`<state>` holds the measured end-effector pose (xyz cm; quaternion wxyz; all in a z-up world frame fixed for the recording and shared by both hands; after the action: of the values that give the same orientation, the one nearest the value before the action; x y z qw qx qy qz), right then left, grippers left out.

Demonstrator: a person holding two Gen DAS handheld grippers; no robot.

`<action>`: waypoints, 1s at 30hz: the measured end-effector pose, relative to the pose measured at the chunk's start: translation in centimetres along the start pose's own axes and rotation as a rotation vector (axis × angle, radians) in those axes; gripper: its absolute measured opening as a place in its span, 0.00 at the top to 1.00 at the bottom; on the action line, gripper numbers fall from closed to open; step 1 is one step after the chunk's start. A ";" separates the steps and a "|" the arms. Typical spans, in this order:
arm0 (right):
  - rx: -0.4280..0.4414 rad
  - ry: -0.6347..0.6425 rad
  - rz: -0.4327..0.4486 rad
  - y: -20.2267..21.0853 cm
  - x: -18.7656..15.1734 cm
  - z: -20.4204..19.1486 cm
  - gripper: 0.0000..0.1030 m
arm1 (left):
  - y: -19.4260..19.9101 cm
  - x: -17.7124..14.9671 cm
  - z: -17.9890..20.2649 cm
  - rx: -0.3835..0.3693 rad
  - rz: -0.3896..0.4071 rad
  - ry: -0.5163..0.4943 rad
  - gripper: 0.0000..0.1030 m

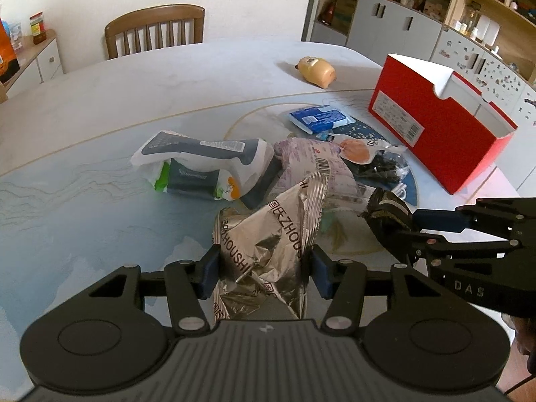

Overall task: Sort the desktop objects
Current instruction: 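Carry both held packets over the open red box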

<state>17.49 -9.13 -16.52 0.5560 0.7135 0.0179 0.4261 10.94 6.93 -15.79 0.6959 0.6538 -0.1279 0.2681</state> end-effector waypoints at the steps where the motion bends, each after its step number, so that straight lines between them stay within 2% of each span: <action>1: -0.002 -0.006 0.001 0.2 -0.1 0.0 0.64 | 0.2 -0.1 0.1 -0.004 0.001 -0.004 0.48; 22: -0.025 -0.097 0.050 4.5 -0.3 -0.5 0.67 | 4.3 -0.9 1.1 -0.069 0.031 -0.075 0.48; 30: -0.019 -0.117 0.084 6.9 0.4 -1.1 0.67 | 6.1 -0.8 1.4 -0.070 0.055 -0.111 0.48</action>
<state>13.95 -10.74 -10.72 0.5445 0.7319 -0.0483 0.4068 7.18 5.40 -10.91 0.7027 0.6391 -0.1934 0.2457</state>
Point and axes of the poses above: each gripper's, at about its wrist camera, not at the fingertips, and y roughly against the way its jaws point, z to its right, x to its top, the point moved 9 cm from there along -y, roughly the way its jaws point, and after that the axes turned 7 degrees about -z, right-handed, at the moved point
